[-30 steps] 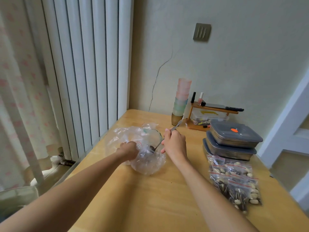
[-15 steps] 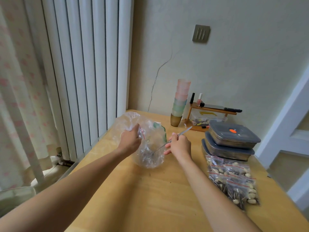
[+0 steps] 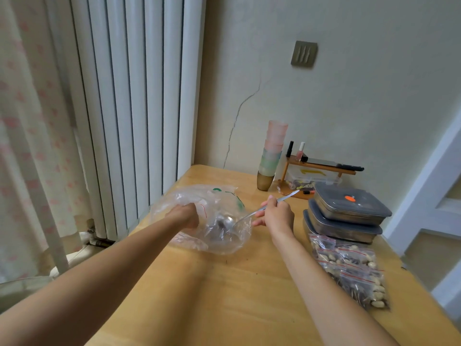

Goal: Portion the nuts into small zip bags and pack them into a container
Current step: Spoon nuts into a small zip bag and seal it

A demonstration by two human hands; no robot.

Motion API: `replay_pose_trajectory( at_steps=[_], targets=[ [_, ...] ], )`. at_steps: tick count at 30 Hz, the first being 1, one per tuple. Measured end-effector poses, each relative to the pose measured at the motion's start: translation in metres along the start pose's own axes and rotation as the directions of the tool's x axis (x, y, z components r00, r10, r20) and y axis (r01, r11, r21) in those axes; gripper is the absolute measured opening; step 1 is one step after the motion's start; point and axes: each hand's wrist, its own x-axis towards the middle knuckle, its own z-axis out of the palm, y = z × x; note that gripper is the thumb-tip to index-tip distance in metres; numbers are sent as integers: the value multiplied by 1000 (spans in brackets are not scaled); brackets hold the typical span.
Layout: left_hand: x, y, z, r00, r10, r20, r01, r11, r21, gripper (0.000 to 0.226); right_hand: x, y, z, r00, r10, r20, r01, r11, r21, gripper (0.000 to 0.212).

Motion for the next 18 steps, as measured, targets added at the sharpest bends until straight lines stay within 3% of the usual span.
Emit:
replay_pose_trajectory(
  at_steps=[3, 5, 7, 9, 11, 14, 16, 18],
  targets=[
    [4, 1, -4, 990, 53, -131, -86, 963, -254, 25, 1, -2, 2, 1000, -12, -3, 12, 1000, 15, 41],
    [5, 3, -8, 959, 29, -283, -144, 906, -397, 9, 1, -3, 3, 999, -34, -19, 35, 999, 23, 42],
    [4, 5, -13, 900, -31, -435, -193, 865, -462, 23, 2, -5, 5, 998, -58, -26, 59, 998, 15, 43],
    [2, 6, -20, 862, -21, -507, -227, 878, -422, 33, 0, -6, 6, 997, -75, -13, 75, 997, -8, 44],
    [-3, 11, -26, 851, 41, -524, -257, 902, -346, 36, -3, -8, 7, 995, -97, 3, 97, 995, -37, 43],
    [-9, 14, -30, 826, 213, -521, -421, 848, -322, 22, -7, -9, 10, 994, -108, 24, 110, 991, -79, 42],
    [-9, 12, -27, 838, 326, -438, -480, 822, -305, 15, -9, -10, 12, 993, -110, 34, 113, 987, -111, 42],
    [-8, 8, -19, 886, 359, -292, -431, 870, -238, 16, -10, -10, 11, 993, -111, 37, 114, 986, -118, 42]
  ],
)
